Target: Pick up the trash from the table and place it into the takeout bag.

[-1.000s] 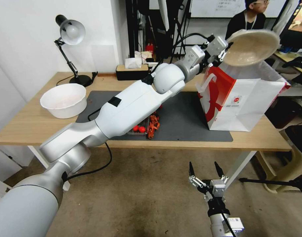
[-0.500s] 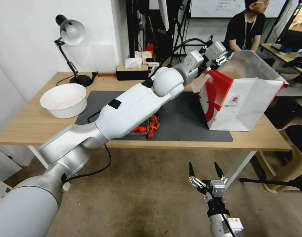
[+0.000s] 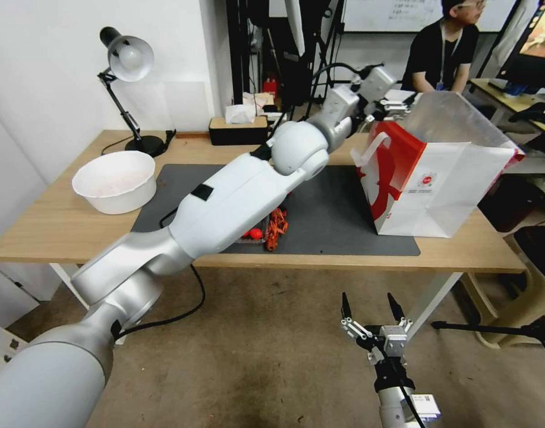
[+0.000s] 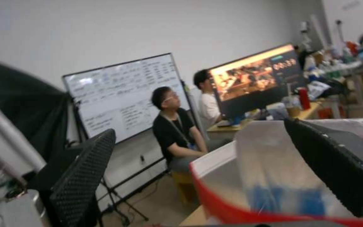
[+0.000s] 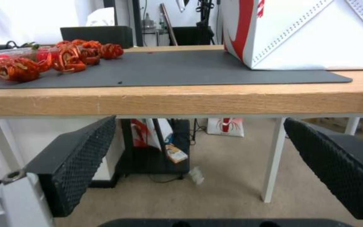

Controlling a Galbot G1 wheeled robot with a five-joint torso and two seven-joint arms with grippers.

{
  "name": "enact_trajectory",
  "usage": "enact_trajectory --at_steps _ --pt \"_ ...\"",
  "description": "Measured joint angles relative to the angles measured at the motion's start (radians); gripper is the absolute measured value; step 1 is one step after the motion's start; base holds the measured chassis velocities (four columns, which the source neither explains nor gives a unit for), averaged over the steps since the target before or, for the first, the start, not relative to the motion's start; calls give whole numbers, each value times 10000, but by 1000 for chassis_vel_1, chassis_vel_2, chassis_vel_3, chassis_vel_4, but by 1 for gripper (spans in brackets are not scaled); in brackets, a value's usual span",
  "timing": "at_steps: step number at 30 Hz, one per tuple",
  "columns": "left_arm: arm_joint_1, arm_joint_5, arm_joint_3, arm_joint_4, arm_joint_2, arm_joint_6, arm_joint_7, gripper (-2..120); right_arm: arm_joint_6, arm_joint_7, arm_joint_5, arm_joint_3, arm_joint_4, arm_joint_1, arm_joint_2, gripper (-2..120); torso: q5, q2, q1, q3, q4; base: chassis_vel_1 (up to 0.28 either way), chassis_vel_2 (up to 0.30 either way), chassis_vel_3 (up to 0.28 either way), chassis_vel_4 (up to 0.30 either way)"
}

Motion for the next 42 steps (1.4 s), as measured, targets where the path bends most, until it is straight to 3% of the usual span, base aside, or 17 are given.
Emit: enact_trajectory --at_steps 4,7,13,15,17,20,26,29,30,33,42 --pt "600 -151 -605 -591 309 132 -378 100 4 1 2 -11 10 0 -4 100 -1 0 0 0 0 0 0 0 0" --pt "1864 -131 -1620 -1693 1018 279 -854 100 4 0 -1 -32 83 -4 9 100 -2 0 1 0 0 0 0 0 0" --pt "3272 -55 -2739 -2905 1775 182 -884 100 4 -3 -28 -58 95 -29 23 100 -1 1 -1 -1 0 0 0 0 0" --pt "4386 65 -3510 -3555 2155 24 -865 100 4 -7 -39 -76 95 -31 24 100 -3 0 0 -1 0 0 0 0 0" --pt "4572 88 -3627 -3647 2204 -13 -864 100 4 -7 -41 -76 95 -31 28 100 -1 0 0 0 -2 0 0 0 0" --pt "6065 472 -4459 -4316 2466 -312 -929 100 4 -11 -74 -121 78 -31 43 100 -1 0 -1 -1 2 0 0 0 0" --pt "7923 1196 -5369 -5109 2455 -663 -1016 100 10 -18 -112 -145 85 -52 48 100 2 0 0 0 -5 0 0 0 0" --pt "9726 1751 -6164 -5714 2279 -985 -963 100 50 -22 -125 -153 123 -85 51 100 -1 0 -1 0 -2 0 0 0 0" --pt "9726 1751 -6164 -5714 2279 -985 -963 100 50 -22 -125 -153 123 -85 51 100 -1 0 -1 0 -2 0 0 0 0" --pt "11243 2093 -6957 -6312 2091 -1048 -774 100 134 -27 -142 -165 124 -123 51 100 3 1 -2 -1 3 0 0 0 0" --pt "13980 2717 -7998 -6716 1527 -2172 -571 100 296 -35 -148 -202 117 -189 71 100 1 -1 -2 -1 -1 0 0 0 0"
